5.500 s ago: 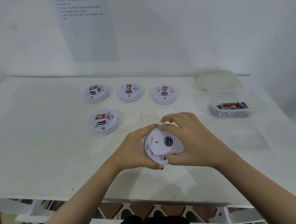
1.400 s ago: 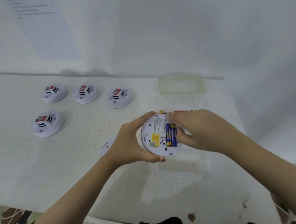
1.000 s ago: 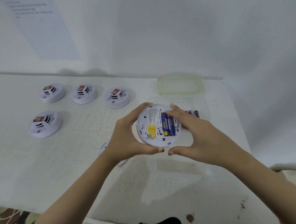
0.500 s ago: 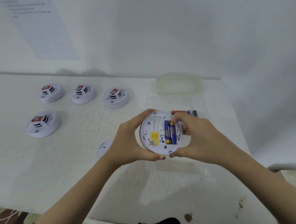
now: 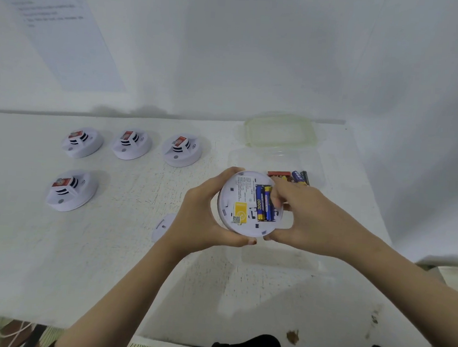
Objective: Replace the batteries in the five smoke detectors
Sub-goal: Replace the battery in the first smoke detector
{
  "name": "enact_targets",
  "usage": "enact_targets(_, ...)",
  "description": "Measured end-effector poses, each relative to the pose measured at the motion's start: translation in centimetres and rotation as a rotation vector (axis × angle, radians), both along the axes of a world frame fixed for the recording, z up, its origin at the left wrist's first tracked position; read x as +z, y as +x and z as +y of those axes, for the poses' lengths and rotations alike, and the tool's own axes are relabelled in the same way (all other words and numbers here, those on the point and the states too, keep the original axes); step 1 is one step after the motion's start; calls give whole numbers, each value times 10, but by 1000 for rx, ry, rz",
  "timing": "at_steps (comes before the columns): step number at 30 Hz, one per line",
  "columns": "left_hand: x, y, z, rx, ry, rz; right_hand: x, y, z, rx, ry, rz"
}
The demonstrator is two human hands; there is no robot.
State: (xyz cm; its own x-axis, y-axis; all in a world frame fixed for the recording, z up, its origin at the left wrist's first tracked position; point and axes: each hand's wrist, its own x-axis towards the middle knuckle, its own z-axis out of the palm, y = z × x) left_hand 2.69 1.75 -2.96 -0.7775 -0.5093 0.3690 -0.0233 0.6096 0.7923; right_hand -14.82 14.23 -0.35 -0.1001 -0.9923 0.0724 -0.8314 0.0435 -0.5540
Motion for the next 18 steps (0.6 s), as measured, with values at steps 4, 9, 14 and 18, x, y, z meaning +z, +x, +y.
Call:
enact_targets(4, 6, -1, 1, 41, -6, 36, -2, 3, 3, -38, -89, -165)
enact_targets(9, 10, -5, 0, 52, -15, 59, -6, 2, 6, -22, -165, -5)
enact_targets(14, 7, -4, 0, 37, -2, 54, -2, 2, 5, -56, -206, -125)
enact_targets(18, 3, -3, 0, 58, -34, 8, -3, 2, 2, -46, -148, -126)
